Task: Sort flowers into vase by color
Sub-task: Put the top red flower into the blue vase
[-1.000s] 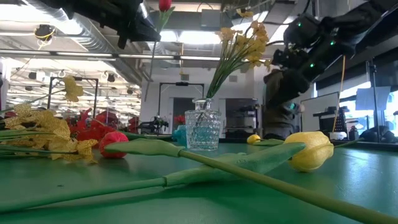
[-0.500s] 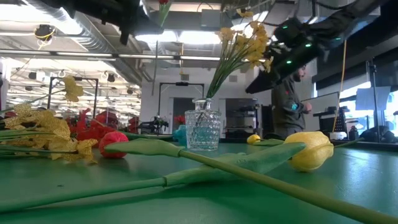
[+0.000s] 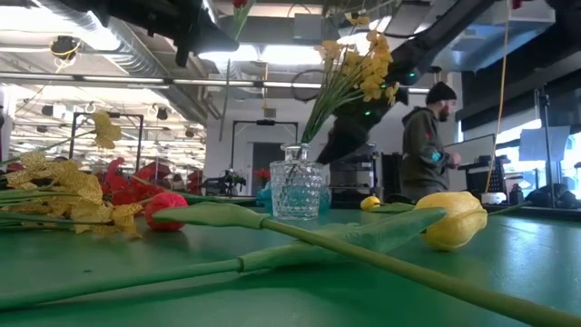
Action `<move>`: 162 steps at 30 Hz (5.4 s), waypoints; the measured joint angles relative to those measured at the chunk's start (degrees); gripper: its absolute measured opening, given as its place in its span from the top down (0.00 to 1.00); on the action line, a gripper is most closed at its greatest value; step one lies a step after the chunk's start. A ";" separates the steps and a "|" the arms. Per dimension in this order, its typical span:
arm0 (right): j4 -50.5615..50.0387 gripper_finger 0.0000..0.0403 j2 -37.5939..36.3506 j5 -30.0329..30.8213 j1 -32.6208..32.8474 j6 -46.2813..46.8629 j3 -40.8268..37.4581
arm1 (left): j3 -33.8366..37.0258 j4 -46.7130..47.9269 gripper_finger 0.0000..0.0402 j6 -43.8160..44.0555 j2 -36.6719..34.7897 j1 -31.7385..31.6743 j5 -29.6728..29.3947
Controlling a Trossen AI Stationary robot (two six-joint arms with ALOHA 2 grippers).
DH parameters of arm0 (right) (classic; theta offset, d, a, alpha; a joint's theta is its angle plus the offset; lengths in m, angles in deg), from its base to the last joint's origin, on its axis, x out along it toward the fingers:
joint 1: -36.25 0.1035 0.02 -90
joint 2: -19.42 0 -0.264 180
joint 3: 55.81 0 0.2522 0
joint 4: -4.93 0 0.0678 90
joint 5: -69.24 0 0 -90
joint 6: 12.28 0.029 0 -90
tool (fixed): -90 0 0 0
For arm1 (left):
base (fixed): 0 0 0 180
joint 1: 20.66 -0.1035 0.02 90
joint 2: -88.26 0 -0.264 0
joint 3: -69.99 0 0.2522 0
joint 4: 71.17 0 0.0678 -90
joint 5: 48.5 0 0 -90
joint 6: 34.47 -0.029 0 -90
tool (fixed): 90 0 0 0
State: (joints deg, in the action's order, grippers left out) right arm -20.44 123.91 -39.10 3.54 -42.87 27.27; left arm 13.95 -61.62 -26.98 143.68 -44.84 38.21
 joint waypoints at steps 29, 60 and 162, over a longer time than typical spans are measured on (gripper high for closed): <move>-1.46 0.39 10.64 1.13 5.36 5.49 1.29 | 0.00 2.65 0.98 0.55 0.00 0.39 0.66; 6.06 0.14 5.56 4.23 7.21 7.81 1.29 | 0.00 4.83 0.98 0.55 0.00 0.39 1.32; 46.30 0.40 -27.66 0.79 4.92 29.68 -23.17 | -0.04 -19.32 0.98 -3.32 -8.13 15.78 -0.70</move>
State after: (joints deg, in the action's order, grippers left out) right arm 25.86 96.26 -38.32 8.46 -13.19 4.10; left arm 13.91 -80.93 -30.30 135.55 -29.06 37.51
